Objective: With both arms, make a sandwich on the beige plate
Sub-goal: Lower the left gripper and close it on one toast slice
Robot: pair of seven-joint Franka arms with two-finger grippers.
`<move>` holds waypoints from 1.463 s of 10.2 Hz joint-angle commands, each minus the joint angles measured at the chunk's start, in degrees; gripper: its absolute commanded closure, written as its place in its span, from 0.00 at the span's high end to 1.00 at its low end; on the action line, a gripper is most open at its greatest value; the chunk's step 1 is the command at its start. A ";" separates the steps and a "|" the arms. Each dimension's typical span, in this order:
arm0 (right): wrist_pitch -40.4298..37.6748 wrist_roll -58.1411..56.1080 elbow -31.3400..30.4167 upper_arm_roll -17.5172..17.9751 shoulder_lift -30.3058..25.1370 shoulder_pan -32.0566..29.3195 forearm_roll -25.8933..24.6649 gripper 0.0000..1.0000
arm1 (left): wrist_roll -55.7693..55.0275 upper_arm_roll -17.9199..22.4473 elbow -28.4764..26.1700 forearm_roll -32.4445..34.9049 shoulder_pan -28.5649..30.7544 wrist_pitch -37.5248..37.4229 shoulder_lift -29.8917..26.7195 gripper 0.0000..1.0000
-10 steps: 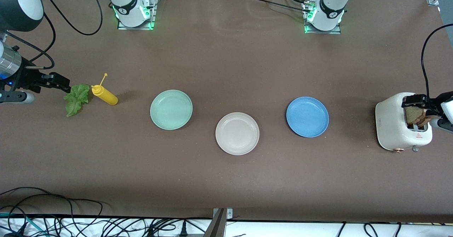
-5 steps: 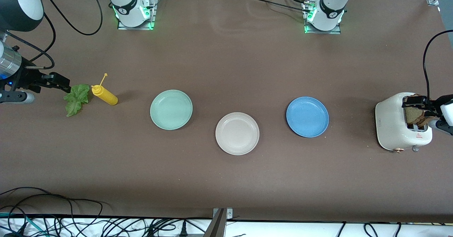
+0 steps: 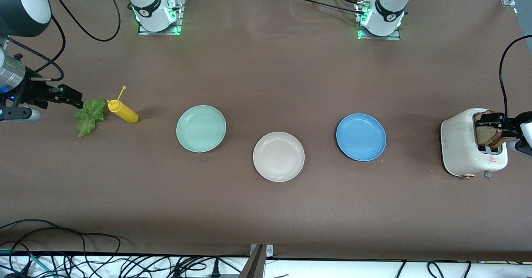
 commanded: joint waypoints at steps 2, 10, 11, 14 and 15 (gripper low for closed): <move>-0.72 0.30 0.32 0.10 -0.11 -0.19 0.95 1.00 | -5.17 -0.22 2.55 1.27 0.76 -0.72 1.66 1.00; -0.72 0.38 0.32 0.01 -0.11 -0.45 1.04 1.00 | -10.22 -0.23 2.38 1.09 1.11 -0.72 2.45 1.00; -0.98 0.38 0.32 0.01 -0.11 -0.45 1.04 1.00 | -10.74 -0.22 2.29 1.10 1.11 -0.72 2.63 1.00; -1.25 0.38 0.32 -0.08 -0.11 -0.54 1.04 1.00 | -10.74 -0.22 2.02 1.18 1.55 -0.72 2.98 1.00; -1.33 0.38 0.32 -0.08 -0.11 -0.54 1.04 1.00 | -10.74 -0.22 2.11 1.18 1.73 -0.72 3.33 1.00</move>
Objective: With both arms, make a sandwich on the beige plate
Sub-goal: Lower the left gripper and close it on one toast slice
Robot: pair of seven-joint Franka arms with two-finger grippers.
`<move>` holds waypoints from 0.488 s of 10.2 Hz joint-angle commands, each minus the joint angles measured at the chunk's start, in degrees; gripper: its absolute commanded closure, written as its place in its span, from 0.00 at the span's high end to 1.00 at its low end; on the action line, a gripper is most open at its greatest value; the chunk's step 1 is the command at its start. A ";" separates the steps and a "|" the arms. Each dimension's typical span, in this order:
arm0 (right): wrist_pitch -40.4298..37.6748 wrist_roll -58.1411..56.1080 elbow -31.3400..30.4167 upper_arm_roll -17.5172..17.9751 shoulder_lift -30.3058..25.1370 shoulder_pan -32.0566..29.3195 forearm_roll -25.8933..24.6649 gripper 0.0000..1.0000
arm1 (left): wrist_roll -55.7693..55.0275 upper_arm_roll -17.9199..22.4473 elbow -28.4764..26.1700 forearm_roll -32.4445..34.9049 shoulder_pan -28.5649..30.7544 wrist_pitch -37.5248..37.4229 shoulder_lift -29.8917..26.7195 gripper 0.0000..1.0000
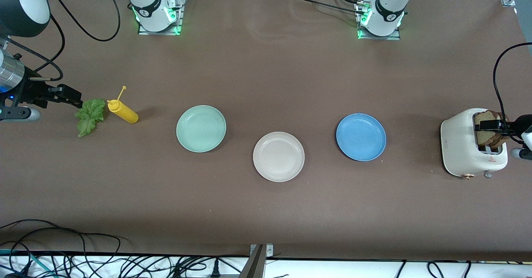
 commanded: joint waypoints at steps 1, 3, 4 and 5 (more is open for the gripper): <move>-0.78 0.38 0.32 0.05 -0.11 -0.35 1.04 1.00 | -0.60 -0.38 1.47 1.17 0.54 -0.72 1.36 0.95; -0.78 0.38 0.32 0.05 -0.11 -0.35 1.04 1.00 | -0.51 -0.38 1.56 1.34 1.15 -0.63 2.24 0.56; -0.78 0.38 0.32 0.05 -0.11 -0.44 1.04 1.00 | -0.51 -0.38 1.56 1.34 1.16 -0.63 2.24 0.51; -0.78 0.38 0.32 0.05 -0.11 -0.44 1.04 1.00 | 0.45 -0.47 1.56 1.26 2.20 -0.54 2.42 0.30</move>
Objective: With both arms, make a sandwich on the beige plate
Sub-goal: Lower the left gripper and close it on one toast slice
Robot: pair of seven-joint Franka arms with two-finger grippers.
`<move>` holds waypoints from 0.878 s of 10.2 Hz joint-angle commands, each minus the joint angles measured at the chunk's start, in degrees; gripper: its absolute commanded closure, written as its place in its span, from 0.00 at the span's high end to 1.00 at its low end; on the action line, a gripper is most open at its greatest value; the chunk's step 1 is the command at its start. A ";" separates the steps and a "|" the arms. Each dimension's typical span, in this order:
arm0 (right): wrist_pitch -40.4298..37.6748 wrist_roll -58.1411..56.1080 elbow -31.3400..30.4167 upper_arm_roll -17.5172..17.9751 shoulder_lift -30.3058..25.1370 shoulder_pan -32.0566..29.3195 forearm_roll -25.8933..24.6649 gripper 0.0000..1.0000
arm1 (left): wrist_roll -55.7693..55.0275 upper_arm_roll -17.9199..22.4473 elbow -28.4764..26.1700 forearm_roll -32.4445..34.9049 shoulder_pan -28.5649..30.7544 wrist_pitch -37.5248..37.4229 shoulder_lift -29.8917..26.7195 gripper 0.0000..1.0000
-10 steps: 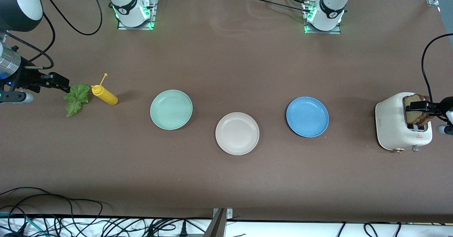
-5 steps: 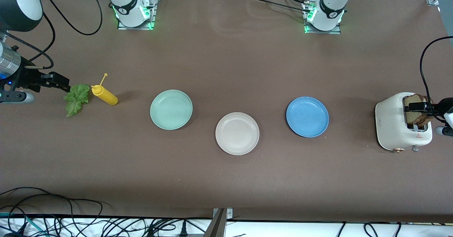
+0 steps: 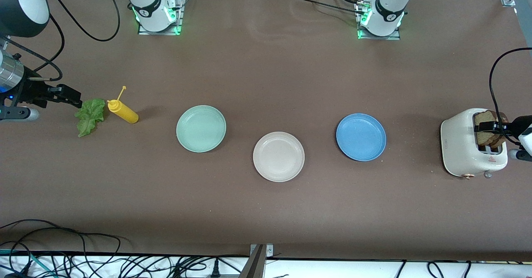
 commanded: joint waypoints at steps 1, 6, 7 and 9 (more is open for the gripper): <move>-0.67 0.38 0.32 0.14 -0.11 -0.43 1.04 1.00 | 1.15 -0.66 1.55 1.24 2.12 -0.60 1.15 0.18; -0.67 0.29 0.32 0.14 -0.11 -0.43 1.04 1.00 | 2.39 -0.66 1.82 1.33 1.69 -0.60 1.15 0.00; -0.67 0.29 0.32 0.14 -0.02 -0.43 1.04 1.00 | 1.95 -0.84 1.91 1.33 0.73 -0.60 1.15 0.00; -0.67 0.29 0.40 0.14 -0.11 -0.43 1.04 1.00 | 1.77 -0.92 2.34 1.16 -0.50 -0.60 0.89 0.00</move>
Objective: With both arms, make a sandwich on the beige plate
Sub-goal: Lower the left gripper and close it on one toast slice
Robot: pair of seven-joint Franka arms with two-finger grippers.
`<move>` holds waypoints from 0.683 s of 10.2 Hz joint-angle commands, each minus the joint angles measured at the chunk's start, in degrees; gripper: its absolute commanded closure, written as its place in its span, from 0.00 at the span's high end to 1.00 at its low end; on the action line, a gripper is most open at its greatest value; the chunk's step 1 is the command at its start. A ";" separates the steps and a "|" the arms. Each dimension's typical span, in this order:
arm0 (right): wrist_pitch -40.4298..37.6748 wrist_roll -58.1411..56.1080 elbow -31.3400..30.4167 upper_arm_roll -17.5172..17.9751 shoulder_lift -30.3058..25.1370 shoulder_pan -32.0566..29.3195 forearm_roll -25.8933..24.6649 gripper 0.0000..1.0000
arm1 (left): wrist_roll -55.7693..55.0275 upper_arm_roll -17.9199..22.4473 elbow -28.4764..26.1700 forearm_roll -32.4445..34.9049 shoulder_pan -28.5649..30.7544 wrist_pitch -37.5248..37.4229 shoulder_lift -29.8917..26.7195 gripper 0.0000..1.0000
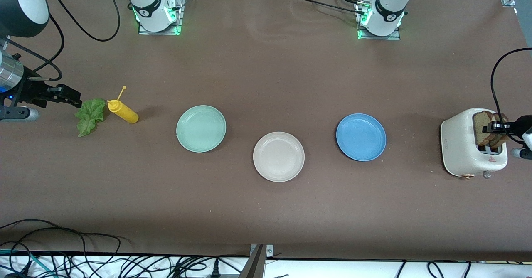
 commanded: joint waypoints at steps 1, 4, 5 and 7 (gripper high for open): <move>-0.65 0.29 0.41 0.08 -0.11 -0.37 1.04 1.00 | -0.33 -0.17 2.30 1.03 -2.79 -0.96 0.60 0.00; -0.65 0.29 0.41 0.07 -0.02 -0.37 1.04 1.00 | -1.47 -0.08 6.32 1.29 -5.70 -2.62 -0.11 0.00; -0.65 0.29 0.41 0.07 -0.02 -0.46 1.04 1.00 | -1.47 0.09 6.96 1.38 -5.88 -3.77 -0.02 0.00; -0.65 0.29 0.41 0.16 -0.11 -0.37 1.04 1.00 | -0.86 0.01 6.96 1.99 -5.79 -3.69 0.07 0.00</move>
